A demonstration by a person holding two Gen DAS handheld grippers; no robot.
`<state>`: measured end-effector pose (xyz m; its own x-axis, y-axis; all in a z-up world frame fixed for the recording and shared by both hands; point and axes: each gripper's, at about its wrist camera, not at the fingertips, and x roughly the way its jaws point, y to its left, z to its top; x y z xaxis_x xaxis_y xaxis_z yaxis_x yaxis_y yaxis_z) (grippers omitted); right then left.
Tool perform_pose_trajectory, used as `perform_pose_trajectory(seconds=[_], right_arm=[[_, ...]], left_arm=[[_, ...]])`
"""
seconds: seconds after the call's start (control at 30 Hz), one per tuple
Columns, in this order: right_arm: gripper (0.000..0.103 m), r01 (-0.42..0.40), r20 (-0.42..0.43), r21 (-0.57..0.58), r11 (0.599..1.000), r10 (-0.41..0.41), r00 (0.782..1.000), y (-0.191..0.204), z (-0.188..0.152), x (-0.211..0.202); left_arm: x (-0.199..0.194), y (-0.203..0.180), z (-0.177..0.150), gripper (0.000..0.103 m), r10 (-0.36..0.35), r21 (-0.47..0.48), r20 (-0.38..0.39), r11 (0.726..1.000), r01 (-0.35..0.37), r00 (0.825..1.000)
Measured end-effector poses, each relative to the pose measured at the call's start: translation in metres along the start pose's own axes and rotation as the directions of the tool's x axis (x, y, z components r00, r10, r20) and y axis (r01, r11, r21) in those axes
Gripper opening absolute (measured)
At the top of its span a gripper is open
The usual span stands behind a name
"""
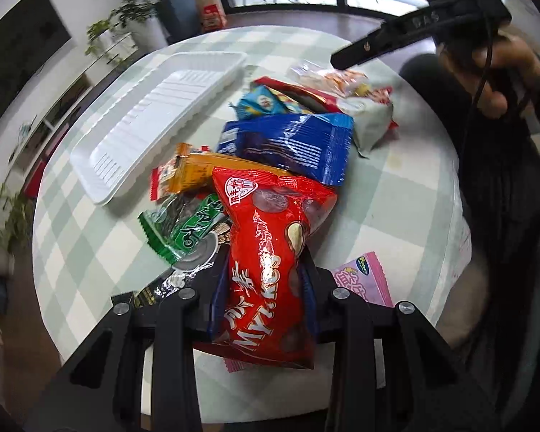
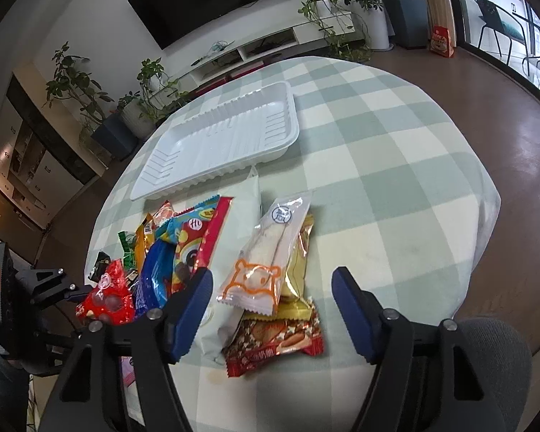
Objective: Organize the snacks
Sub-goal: 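Grasp the red Mylikes bag with the left tool while the right tool grasps the clear bread roll packet, then lift the red bag with the left tool while the right tool carries the bread roll to the tray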
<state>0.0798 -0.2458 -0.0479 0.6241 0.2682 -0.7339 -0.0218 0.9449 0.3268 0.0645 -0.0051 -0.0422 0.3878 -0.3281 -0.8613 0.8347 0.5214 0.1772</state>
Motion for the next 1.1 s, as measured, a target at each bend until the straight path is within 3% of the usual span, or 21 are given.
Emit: perform_pose_trajectory(seconds=[0.27, 0.6, 1.1], right_arm=[[0.054, 0.008, -0.074, 0.003, 1.0, -0.008, 0.997, 0.003, 0.009, 0.029], [0.029, -0.004, -0.088, 0.02, 1.0, 0.006, 0.996, -0.005, 0.011, 0.035], [0.02, -0.018, -0.03, 0.016, 1.0, 0.018, 0.999, -0.005, 0.008, 0.019]], left_arm=[[-0.011, 0.006, -0.013, 0.032, -0.02, -0.122, 0.07, 0.992, 0.028, 0.997], [-0.013, 0.006, -0.02, 0.032, -0.029, -0.18, 0.103, 0.983, 0.047, 0.994], [-0.022, 0.02, -0.029, 0.032, -0.033, -0.28, 0.151, 0.957, 0.075, 0.988]])
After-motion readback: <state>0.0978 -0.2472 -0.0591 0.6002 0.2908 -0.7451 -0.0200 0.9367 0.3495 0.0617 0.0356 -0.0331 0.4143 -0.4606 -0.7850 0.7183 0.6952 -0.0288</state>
